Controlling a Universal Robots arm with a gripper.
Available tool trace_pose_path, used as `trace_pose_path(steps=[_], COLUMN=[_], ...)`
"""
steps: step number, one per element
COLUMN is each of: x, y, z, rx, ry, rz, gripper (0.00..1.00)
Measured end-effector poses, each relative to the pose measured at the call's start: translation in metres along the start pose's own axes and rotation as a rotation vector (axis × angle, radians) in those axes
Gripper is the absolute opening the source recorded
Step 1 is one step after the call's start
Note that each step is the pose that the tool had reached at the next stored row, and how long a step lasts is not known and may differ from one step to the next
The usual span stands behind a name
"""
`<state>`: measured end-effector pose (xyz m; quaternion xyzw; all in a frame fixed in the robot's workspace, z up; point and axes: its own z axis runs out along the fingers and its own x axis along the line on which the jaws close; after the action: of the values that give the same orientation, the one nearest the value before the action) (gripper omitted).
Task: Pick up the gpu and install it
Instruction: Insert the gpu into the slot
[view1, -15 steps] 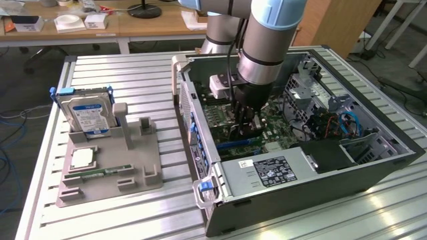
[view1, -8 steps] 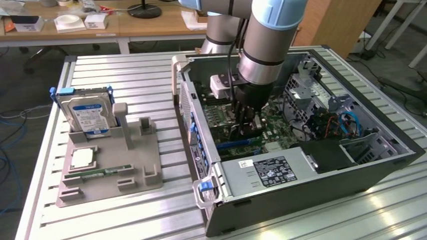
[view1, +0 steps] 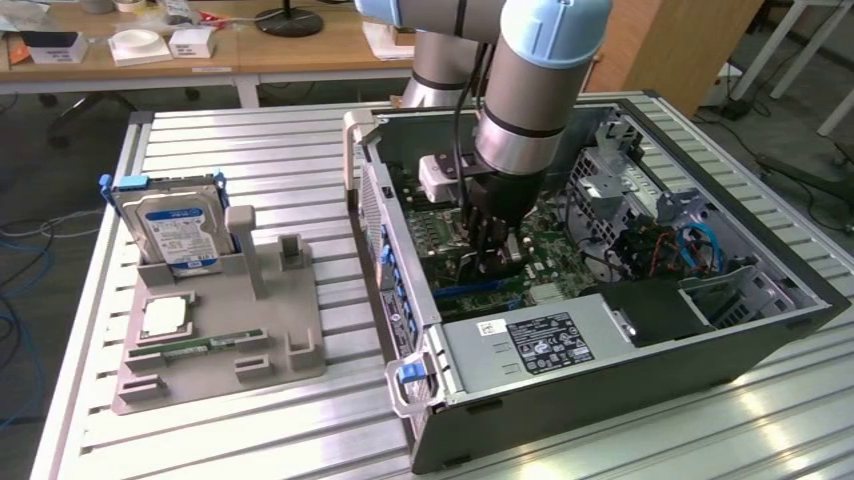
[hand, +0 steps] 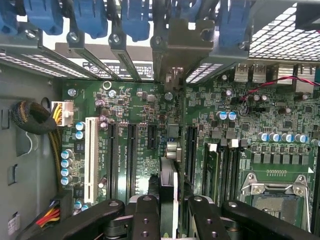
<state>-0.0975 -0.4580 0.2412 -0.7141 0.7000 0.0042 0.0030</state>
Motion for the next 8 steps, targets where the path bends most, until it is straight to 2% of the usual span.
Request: trace_pose_path(steps=[8], x=[-0.0001], y=[0.0], z=[0.0015], rx=[0.0002], ry=[-0.0005], rz=[0.0], gripper=[0.27])
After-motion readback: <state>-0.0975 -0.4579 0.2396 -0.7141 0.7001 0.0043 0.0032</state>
